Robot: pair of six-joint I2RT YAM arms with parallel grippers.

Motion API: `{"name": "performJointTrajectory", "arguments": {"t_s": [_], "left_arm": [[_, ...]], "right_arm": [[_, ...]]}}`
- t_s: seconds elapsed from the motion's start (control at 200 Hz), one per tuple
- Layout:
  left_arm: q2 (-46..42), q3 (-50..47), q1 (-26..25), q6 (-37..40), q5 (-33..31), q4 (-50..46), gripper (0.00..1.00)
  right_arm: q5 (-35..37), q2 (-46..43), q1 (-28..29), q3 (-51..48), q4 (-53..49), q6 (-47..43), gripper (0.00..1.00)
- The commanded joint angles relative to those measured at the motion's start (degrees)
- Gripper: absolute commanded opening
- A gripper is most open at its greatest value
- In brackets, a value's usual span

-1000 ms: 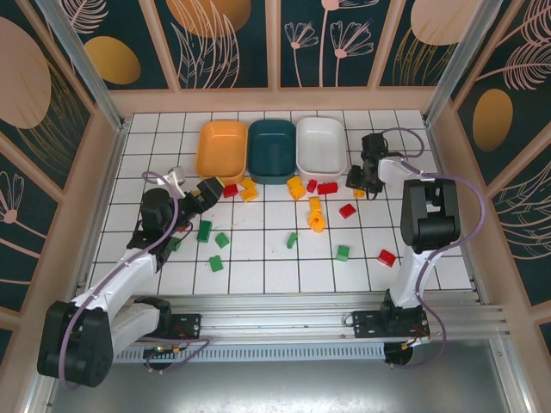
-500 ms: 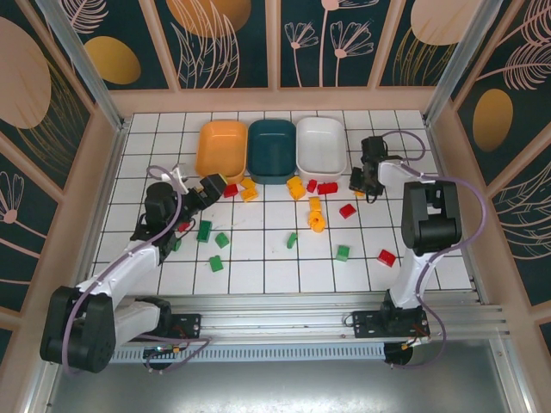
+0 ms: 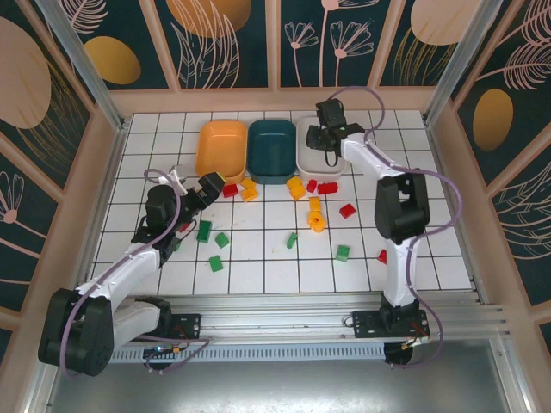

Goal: Sort the legos into containers by color

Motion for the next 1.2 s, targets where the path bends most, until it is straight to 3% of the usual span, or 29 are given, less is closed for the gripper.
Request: {"name": "performJointTrajectory", "arguments": {"t_s": [0.0, 0.065, 0.155, 0.38, 0.465, 0.606, 0.756, 0.916, 1.061, 1.191], "left_arm": [[-0.4, -2.8, -0.3, -2.8, 2.8, 5.4, 0.98], [0.4, -2.3, -0.2, -3.2, 6.6, 7.6, 0.99], [0.7, -0.3, -0.4, -1.6, 9.1, 6.5, 0.98], [-0.8, 1.4, -0.4, -0.2, 10.8, 5.0, 0.99], [-0.9, 1.0, -0.8, 0.1, 11.8, 5.7, 0.99], [-0.8, -0.1, -4.1, 2.8, 10.3, 5.4, 0.98], [2.6, -1.4, -10.5, 5.0, 7.7, 6.9, 0.99], [10.0, -2.8, -12.0, 2.7, 10.5, 14.5, 0.97], [14.6, -2.1, -12.0, 1.5, 11.0, 18.4, 0.96], [18.2, -1.1, -12.0, 0.8, 12.3, 19.0, 0.92]], "right_arm": [[2.6, 3.4, 0.4, 7.3, -6.3, -0.4, 0.21], [3.9, 5.8, 0.3, 11.5, -8.8, -0.4, 0.25], [4.1, 7.7, 0.2, 15.9, -11.6, -0.6, 0.46], [7.9, 2.4, 0.4, 15.0, -13.0, -0.8, 0.53], [11.0, -5.0, 1.4, 5.3, -10.3, 0.2, 0.53], [13.4, -23.0, 3.2, -22.6, -2.3, 6.7, 0.61], [8.6, -40.0, 5.0, -45.2, -4.6, 12.6, 0.67], [6.3, -49.6, 8.0, -56.3, -11.1, 19.6, 0.68], [4.8, -50.0, 9.5, -61.5, -11.0, 23.5, 0.68], [3.4, -49.6, 14.8, -61.9, -11.7, 25.7, 0.68]]}}
